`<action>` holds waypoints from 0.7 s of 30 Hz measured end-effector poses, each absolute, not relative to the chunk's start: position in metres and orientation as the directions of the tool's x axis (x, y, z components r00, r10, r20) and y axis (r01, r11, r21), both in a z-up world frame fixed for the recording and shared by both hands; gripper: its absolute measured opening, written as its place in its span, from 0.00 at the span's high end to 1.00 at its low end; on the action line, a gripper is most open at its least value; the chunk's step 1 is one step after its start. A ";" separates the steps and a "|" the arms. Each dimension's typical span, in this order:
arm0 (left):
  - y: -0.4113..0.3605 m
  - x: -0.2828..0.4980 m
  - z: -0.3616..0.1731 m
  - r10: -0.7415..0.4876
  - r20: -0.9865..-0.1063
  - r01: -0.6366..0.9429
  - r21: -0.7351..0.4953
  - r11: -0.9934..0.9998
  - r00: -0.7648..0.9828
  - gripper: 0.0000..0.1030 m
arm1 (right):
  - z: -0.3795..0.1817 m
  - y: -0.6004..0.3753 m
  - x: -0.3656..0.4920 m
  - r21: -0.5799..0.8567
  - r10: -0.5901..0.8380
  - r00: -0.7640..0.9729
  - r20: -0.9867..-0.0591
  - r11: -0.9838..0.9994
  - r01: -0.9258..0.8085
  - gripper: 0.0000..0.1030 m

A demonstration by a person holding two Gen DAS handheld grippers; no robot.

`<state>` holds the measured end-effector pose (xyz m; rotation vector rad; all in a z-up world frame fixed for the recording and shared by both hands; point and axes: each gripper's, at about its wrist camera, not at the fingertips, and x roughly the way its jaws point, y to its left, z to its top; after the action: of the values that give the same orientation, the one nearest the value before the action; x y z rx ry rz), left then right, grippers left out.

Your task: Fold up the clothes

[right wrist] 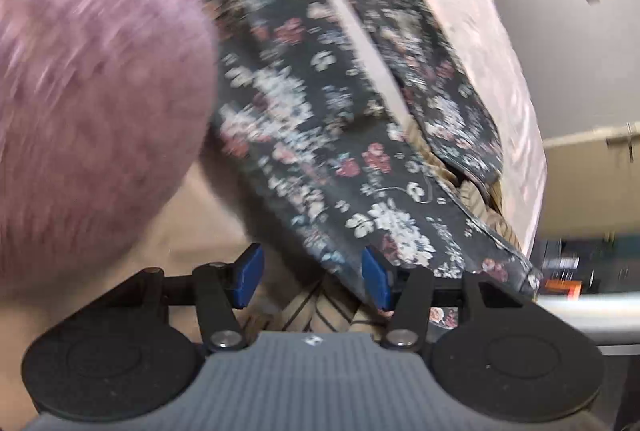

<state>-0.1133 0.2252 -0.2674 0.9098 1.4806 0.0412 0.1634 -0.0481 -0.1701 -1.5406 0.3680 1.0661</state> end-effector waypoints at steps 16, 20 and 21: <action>0.274 -0.111 -0.234 0.305 -0.949 0.386 0.312 0.868 0.083 0.83 | -0.188 -0.046 0.185 -0.775 0.388 0.673 -0.630 -0.257 -0.577 0.79; 0.295 -0.117 -0.228 0.212 -0.977 0.354 0.194 0.915 -0.013 0.63 | -0.187 -0.051 0.187 -0.782 0.404 0.675 -0.617 -0.228 -0.580 0.79; 0.296 -0.118 -0.228 0.194 -0.981 0.354 0.171 0.919 -0.029 0.61 | -0.187 -0.053 0.187 -0.783 0.405 0.676 -0.616 -0.218 -0.583 0.79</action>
<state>-0.1180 0.2958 -0.2281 0.4323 1.6115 -0.1347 0.1870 -0.0526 -0.1870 -1.5435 0.1523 0.9122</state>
